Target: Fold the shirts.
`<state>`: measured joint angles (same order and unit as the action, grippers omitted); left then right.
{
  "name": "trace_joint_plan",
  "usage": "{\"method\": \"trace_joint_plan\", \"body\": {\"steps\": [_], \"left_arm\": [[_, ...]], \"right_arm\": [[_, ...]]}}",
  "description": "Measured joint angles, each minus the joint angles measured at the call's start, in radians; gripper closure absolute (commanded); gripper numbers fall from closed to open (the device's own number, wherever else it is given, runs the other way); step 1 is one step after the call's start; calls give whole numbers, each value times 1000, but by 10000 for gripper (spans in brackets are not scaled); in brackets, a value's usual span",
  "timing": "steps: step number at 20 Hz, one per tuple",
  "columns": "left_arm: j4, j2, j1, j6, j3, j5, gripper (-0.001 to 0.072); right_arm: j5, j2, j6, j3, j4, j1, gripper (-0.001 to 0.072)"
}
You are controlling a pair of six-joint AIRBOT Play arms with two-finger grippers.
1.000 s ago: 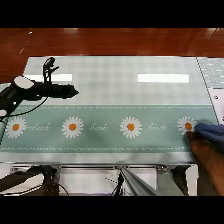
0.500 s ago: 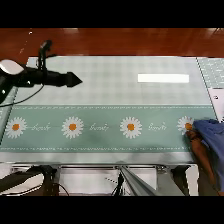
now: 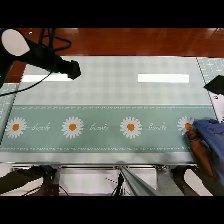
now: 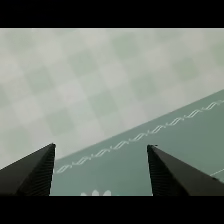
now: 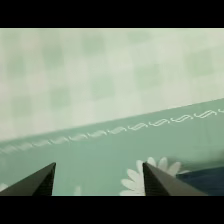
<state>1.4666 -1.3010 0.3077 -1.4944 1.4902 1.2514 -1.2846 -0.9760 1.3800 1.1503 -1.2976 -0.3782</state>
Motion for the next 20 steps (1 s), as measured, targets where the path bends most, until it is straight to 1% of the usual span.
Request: {"method": "trace_joint_plan", "body": {"steps": [1, 3, 7, 20], "left_arm": [[38, -4, 14, -37, -3, 33, -13], [83, -10, 31, -84, -16, 85, -13], [128, -14, 45, -127, -31, 132, -13], [149, -15, 50, -147, -36, 155, -13]], "right_arm": [[11, -24, 1, 0, -59, 69, 97], [28, -59, 6, 0, -124, 156, 99], [46, -93, 18, 0, -187, 238, 99], [62, -106, 30, 0, -204, 268, 99]]}}
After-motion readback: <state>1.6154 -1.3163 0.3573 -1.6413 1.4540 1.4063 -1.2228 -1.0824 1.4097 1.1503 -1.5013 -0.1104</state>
